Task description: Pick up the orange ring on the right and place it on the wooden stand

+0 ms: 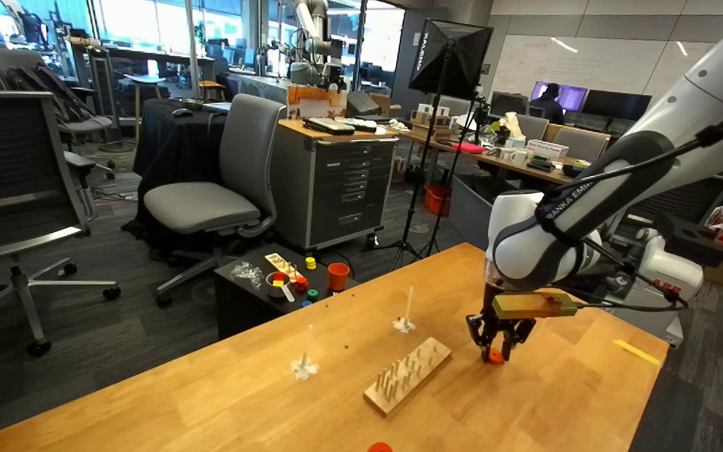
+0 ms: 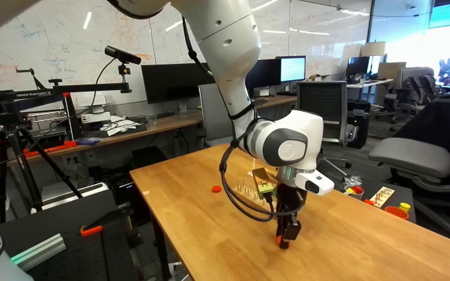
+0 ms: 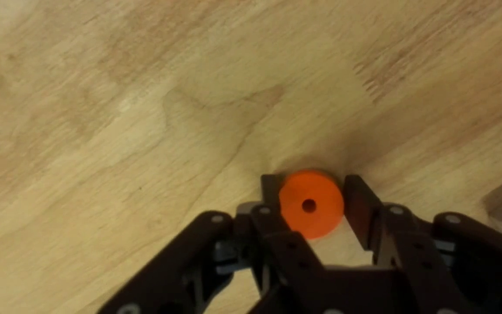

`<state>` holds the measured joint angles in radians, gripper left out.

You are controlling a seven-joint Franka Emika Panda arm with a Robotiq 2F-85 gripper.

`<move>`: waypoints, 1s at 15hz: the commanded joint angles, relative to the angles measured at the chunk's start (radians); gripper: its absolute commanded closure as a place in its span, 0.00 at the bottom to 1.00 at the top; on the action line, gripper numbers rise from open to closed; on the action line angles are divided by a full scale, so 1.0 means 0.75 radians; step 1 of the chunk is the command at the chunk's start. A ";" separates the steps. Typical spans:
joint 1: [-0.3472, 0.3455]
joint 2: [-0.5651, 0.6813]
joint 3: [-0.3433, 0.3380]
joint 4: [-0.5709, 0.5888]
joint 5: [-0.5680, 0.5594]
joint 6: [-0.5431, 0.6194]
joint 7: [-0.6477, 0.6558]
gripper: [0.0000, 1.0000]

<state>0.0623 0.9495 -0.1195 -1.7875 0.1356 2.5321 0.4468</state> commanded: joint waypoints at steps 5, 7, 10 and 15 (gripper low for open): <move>0.040 -0.043 -0.019 0.003 -0.034 -0.025 -0.014 0.83; 0.069 -0.071 -0.018 0.008 -0.077 -0.069 -0.045 0.83; 0.116 -0.126 0.000 0.013 -0.177 -0.182 -0.132 0.83; 0.196 -0.168 0.030 0.063 -0.332 -0.403 -0.238 0.83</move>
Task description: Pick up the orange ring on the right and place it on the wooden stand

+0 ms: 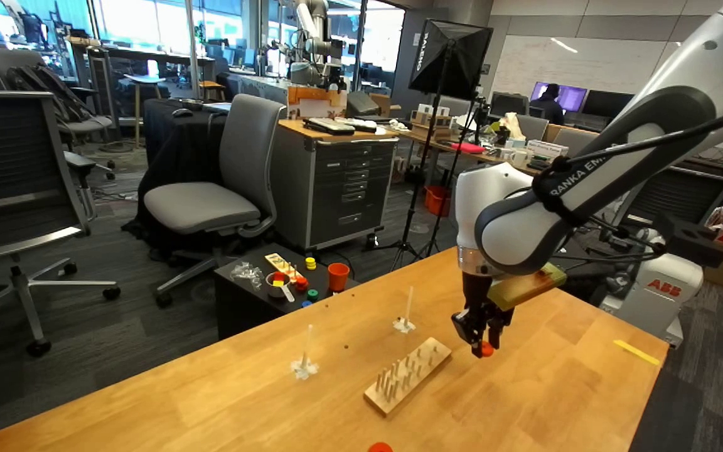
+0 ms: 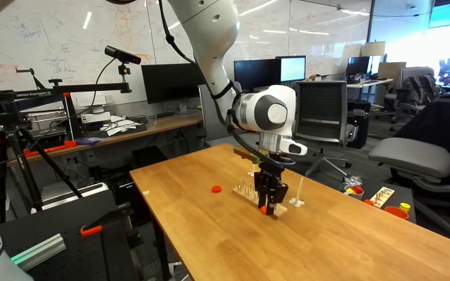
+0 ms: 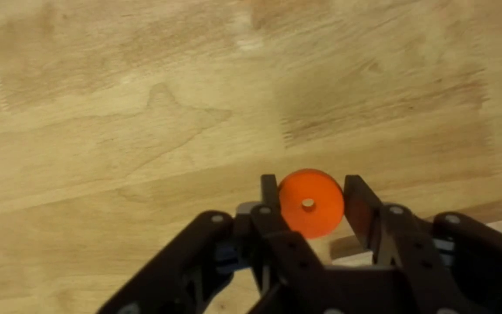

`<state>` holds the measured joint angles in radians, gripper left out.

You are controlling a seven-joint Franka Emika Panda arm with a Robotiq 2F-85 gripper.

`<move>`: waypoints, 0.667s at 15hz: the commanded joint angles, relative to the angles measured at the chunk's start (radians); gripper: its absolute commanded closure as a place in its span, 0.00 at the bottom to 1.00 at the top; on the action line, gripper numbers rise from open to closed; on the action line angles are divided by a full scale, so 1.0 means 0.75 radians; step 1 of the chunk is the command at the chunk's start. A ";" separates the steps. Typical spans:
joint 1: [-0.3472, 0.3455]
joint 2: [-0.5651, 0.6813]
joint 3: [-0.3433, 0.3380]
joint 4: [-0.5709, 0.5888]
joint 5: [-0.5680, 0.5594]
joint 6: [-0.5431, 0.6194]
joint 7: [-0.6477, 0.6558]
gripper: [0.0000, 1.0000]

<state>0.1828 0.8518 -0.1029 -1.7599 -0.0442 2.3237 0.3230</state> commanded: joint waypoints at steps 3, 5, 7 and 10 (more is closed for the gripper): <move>0.062 -0.021 0.016 0.079 -0.169 -0.171 -0.095 0.83; 0.073 0.007 0.015 0.125 -0.197 -0.175 -0.083 0.83; 0.074 0.041 0.021 0.179 -0.199 -0.180 -0.068 0.83; 0.081 0.102 0.032 0.262 -0.191 -0.189 -0.057 0.83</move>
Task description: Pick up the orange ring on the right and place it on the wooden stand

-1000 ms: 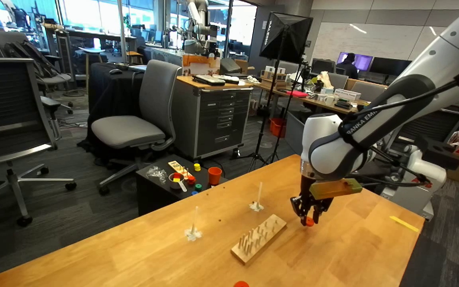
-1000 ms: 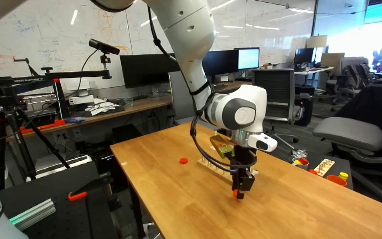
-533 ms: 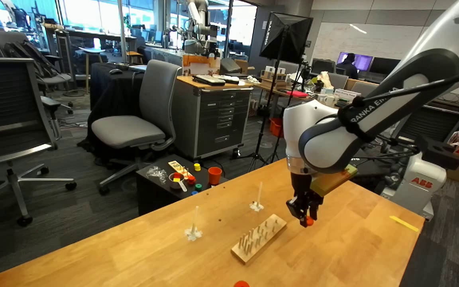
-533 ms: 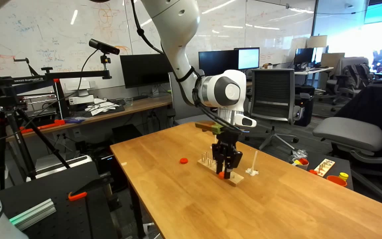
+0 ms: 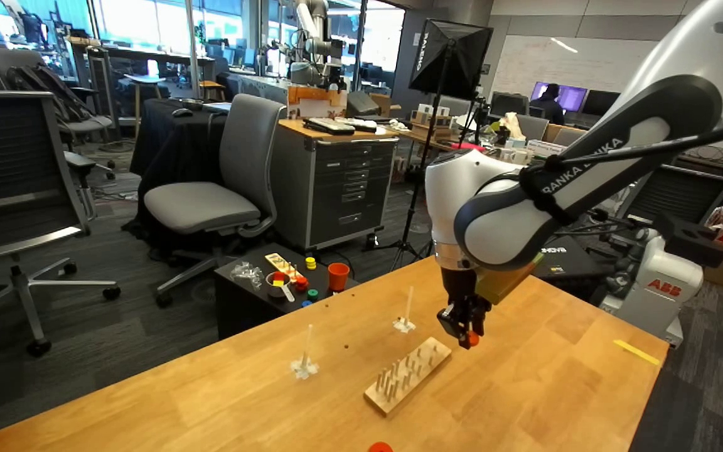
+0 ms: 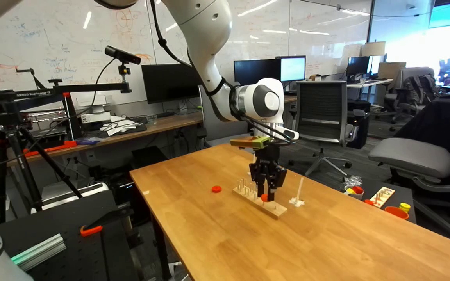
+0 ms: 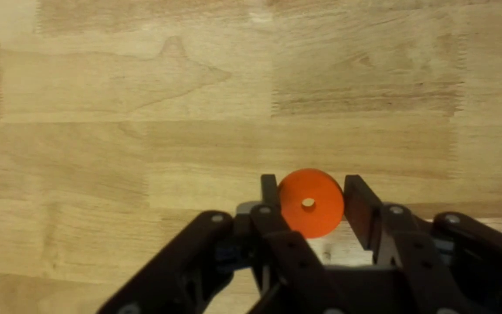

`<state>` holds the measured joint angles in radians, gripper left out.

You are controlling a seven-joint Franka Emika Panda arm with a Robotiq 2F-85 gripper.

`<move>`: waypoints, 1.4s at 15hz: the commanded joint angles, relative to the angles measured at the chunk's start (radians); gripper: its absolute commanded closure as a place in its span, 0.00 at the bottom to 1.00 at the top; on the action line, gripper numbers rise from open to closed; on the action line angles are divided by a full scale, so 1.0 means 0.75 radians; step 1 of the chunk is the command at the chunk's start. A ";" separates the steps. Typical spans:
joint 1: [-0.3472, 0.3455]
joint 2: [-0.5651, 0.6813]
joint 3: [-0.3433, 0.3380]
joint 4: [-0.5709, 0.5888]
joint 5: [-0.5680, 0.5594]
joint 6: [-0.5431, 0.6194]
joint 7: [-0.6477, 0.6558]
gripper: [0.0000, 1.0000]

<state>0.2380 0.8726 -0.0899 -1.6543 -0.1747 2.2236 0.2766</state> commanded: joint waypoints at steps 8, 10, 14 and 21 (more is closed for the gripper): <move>0.051 0.256 0.058 0.347 0.000 -0.121 0.008 0.83; 0.063 0.287 0.057 0.391 0.000 -0.132 0.008 0.83; 0.076 0.324 0.052 0.466 -0.002 -0.153 0.008 0.83; 0.067 0.360 0.044 0.548 0.000 -0.189 0.009 0.83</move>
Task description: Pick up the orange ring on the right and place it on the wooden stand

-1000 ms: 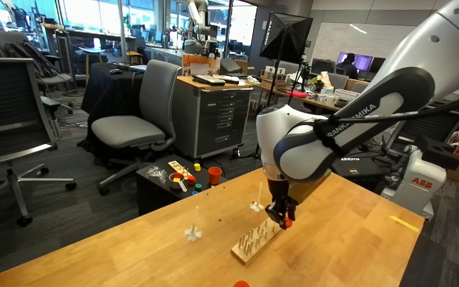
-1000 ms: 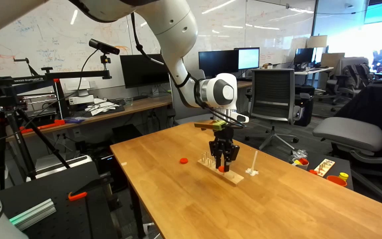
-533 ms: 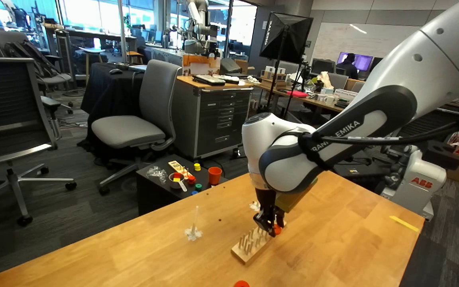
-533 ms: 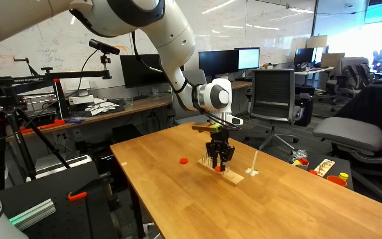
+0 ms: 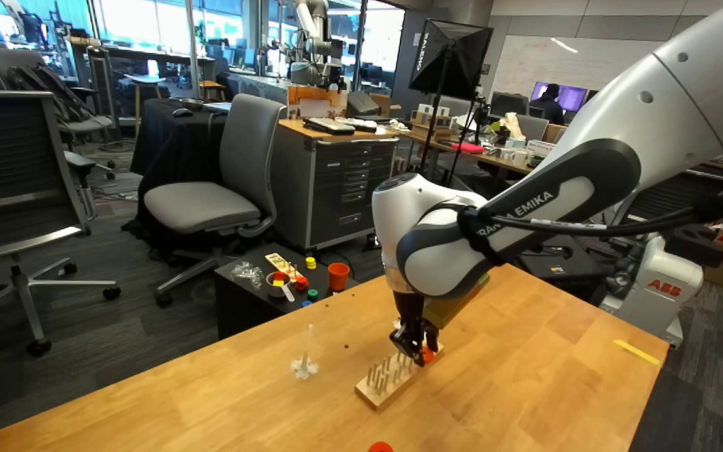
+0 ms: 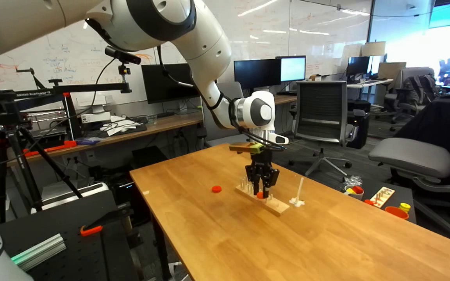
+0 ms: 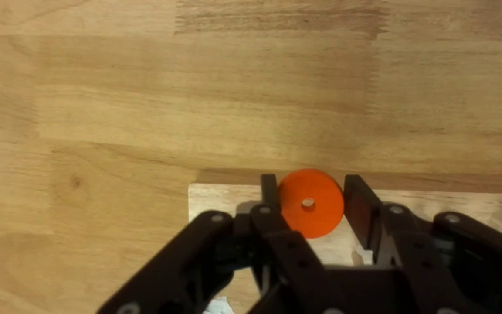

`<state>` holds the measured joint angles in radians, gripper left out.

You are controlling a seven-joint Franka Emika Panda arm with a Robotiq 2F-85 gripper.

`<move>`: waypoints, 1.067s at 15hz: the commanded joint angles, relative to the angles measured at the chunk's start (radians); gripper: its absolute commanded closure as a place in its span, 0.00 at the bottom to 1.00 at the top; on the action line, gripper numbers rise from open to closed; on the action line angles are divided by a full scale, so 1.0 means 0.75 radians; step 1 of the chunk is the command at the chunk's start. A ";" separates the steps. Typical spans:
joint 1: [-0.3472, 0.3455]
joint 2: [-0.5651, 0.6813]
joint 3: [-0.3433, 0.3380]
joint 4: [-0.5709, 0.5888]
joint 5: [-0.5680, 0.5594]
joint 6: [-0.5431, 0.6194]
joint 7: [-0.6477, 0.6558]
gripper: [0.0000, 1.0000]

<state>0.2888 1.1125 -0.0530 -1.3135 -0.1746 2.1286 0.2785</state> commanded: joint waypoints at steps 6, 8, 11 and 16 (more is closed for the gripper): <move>-0.006 0.048 -0.014 0.127 0.000 -0.076 0.013 0.83; -0.009 0.053 -0.013 0.135 0.002 -0.081 0.013 0.83; -0.013 0.058 -0.012 0.139 0.003 -0.086 0.014 0.83; -0.029 0.066 -0.010 0.135 0.013 -0.092 0.017 0.83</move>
<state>0.2737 1.1390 -0.0603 -1.2608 -0.1744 2.0996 0.2831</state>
